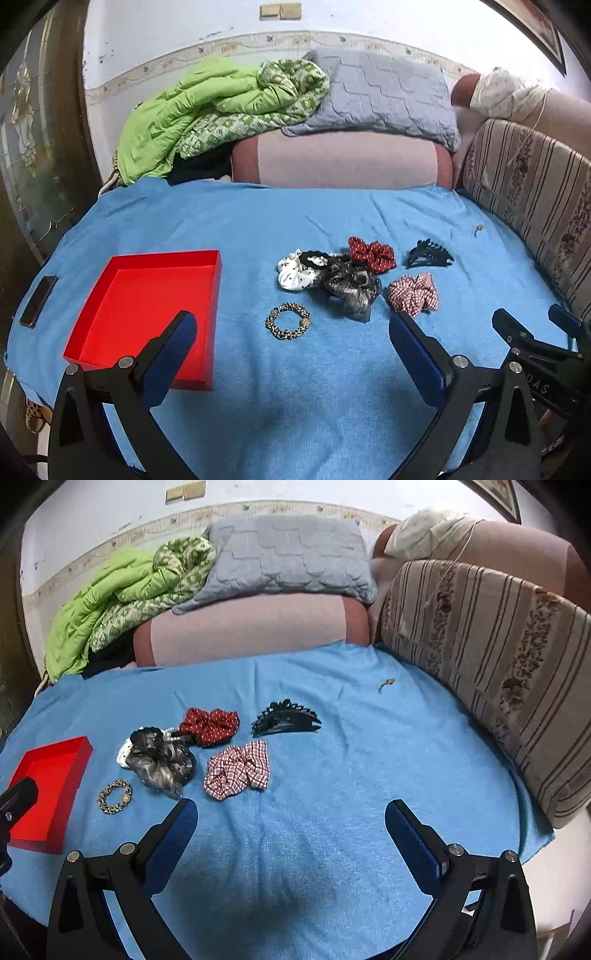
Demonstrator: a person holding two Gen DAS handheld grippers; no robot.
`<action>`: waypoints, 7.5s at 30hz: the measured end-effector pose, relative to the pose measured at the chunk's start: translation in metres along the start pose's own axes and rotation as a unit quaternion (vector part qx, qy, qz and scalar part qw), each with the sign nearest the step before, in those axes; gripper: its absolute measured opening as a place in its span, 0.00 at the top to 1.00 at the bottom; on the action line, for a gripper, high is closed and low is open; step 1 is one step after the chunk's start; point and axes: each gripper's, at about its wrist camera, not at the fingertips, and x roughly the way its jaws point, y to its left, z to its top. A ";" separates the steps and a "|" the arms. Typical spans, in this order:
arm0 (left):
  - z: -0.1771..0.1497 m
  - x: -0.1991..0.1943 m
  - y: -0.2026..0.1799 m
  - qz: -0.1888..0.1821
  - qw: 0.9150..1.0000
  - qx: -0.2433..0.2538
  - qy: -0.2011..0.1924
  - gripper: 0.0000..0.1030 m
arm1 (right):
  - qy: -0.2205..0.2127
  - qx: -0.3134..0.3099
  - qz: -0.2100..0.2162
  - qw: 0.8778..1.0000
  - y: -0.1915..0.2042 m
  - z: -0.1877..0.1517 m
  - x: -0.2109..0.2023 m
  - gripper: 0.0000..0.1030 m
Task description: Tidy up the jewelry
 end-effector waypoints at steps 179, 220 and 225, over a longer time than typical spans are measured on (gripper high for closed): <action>0.034 0.204 0.305 0.029 0.979 -0.125 0.159 0.90 | 0.158 -0.170 0.302 0.925 0.362 0.039 0.159 0.92; 0.018 0.131 0.088 -0.093 0.982 -0.036 0.162 0.44 | 0.128 0.001 0.192 0.973 0.072 0.019 0.135 0.38; 0.004 0.156 0.060 -0.095 0.977 -0.004 0.190 0.44 | 0.133 0.027 0.196 0.971 0.052 0.019 0.148 0.38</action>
